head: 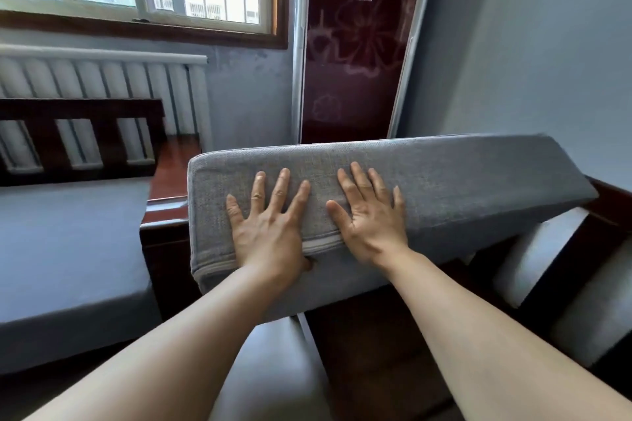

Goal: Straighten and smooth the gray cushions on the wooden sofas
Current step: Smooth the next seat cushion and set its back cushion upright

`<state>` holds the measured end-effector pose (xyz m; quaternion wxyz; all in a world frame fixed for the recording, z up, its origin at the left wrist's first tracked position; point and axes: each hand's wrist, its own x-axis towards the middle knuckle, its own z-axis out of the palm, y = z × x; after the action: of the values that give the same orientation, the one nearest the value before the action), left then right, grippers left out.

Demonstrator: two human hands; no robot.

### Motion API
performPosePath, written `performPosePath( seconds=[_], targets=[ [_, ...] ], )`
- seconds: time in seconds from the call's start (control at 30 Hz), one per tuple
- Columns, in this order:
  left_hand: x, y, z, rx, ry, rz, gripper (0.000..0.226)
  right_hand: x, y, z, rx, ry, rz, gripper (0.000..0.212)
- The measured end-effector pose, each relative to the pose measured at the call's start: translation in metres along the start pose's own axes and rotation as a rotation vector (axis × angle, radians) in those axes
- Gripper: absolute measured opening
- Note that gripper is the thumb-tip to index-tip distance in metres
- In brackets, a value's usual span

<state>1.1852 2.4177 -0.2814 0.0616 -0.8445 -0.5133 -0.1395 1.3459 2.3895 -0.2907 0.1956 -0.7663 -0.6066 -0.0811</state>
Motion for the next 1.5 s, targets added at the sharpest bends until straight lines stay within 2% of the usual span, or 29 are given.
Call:
performPosePath(
  seconds=[0.13, 0.27, 0.67, 0.8, 0.93, 1.03, 1.17, 1.2, 1.27, 1.37, 1.5],
  targets=[
    [0.044, -0.009, -0.012, -0.006, -0.079, 0.012, 0.118, 0.044, -0.002, -0.011, -0.017, -0.112, 0.017, 0.062],
    [0.081, -0.022, -0.019, -0.011, -0.133, 0.013, 0.120, 0.084, -0.007, -0.012, 0.014, -0.137, 0.024, 0.058],
    [0.186, -0.081, -0.025, -0.052, -0.335, 0.025, 0.124, 0.189, -0.042, 0.007, -0.025, -0.140, 0.039, 0.075],
    [0.221, -0.091, -0.024, -0.075, -0.398, 0.093, 0.122, 0.218, -0.044, 0.012, -0.033, -0.094, 0.069, 0.085],
    [0.245, -0.102, -0.025, -0.109, -0.459, 0.242, 0.119, 0.231, -0.048, 0.013, -0.046, -0.079, 0.177, 0.083],
    [0.261, -0.113, -0.024, -0.147, -0.505, 0.372, 0.112, 0.235, -0.056, 0.015, -0.055, -0.088, 0.312, 0.073],
    [0.278, -0.131, -0.019, -0.202, -0.484, 0.543, 0.080, 0.234, -0.062, 0.014, -0.042, -0.116, 0.442, 0.072],
    [0.283, -0.135, -0.017, -0.211, -0.458, 0.573, 0.077, 0.234, -0.062, 0.012, -0.035, -0.127, 0.461, 0.069],
    [0.286, -0.142, -0.015, -0.220, -0.402, 0.600, 0.084, 0.233, -0.062, 0.011, -0.019, -0.151, 0.494, 0.065],
    [0.292, -0.149, -0.012, -0.200, -0.368, 0.566, 0.096, 0.236, -0.064, 0.010, -0.010, -0.168, 0.535, 0.058],
    [0.312, -0.159, -0.011, -0.137, -0.400, 0.446, 0.080, 0.239, -0.064, 0.010, 0.011, -0.163, 0.543, 0.060]
  ],
)
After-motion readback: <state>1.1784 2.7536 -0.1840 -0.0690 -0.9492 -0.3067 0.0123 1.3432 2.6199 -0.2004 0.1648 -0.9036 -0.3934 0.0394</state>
